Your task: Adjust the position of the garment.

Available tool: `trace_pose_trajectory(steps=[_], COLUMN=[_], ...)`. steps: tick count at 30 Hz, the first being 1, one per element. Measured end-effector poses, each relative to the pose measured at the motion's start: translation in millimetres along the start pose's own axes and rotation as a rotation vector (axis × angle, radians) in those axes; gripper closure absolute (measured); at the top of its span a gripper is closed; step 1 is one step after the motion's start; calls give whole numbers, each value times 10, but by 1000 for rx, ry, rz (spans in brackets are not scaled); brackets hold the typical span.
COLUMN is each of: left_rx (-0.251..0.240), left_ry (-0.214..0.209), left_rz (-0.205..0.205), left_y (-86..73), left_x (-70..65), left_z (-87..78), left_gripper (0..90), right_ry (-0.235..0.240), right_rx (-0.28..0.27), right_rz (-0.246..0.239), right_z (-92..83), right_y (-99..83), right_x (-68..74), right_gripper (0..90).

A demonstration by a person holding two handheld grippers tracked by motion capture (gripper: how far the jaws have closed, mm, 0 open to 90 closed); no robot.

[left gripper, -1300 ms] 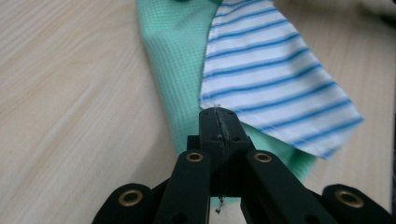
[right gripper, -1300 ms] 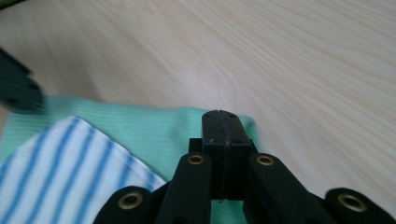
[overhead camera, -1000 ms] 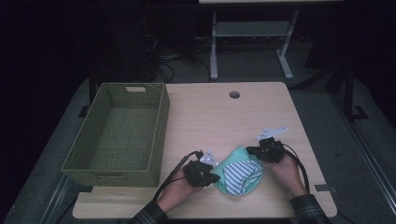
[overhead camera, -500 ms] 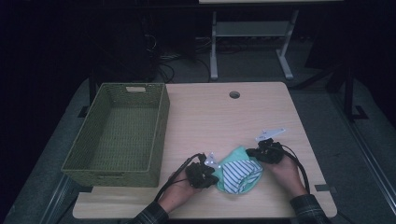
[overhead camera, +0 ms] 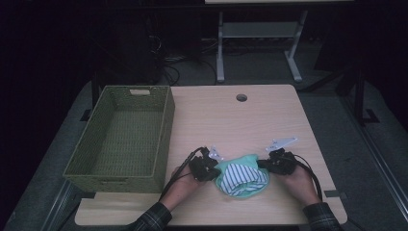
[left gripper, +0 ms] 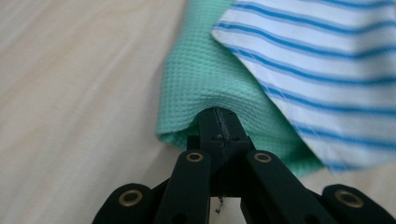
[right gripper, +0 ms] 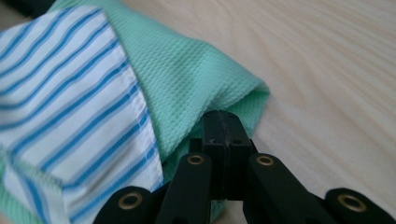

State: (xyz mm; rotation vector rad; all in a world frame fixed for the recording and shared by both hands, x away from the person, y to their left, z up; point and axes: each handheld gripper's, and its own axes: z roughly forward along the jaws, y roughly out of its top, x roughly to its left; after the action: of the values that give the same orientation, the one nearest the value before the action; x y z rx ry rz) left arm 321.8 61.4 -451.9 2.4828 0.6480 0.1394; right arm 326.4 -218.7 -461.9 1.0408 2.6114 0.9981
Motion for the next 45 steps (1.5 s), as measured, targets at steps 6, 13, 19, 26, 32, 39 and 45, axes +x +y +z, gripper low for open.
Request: trace_pose_trajectory(steps=[6, 13, 19, 26, 32, 39, 45], left_rx=[-21, -42, -75, -91, -117, -80, -98], left_ry=[0, 24, 3, -17, -31, -56, -78], left_rz=[-39, -68, -87, -102, -130, -106, -121], left_y=[31, 79, 41, -26, -51, -83, -93], left_x=[140, 283, 304, 268, 247, 231, 236], left_z=[35, 61, -115, -247, -293, -315, -347], left_gripper=[897, 896, 895, 859, 767, 513, 434], right_ry=[14, 24, -12, -49, -35, -6, 11], right_rx=[8, 0, -69, -83, -63, -42, -36], right_rz=[-14, -46, -14, 25, 19, 0, -12], right_z=[-65, -122, -261, -160, -2, -4, -60], right_y=[-85, -132, -82, 8, 34, -8, -85], right_x=[93, 213, 83, -205, -238, -142, -54], right_gripper=[897, 896, 896, 896, 896, 896, 896])
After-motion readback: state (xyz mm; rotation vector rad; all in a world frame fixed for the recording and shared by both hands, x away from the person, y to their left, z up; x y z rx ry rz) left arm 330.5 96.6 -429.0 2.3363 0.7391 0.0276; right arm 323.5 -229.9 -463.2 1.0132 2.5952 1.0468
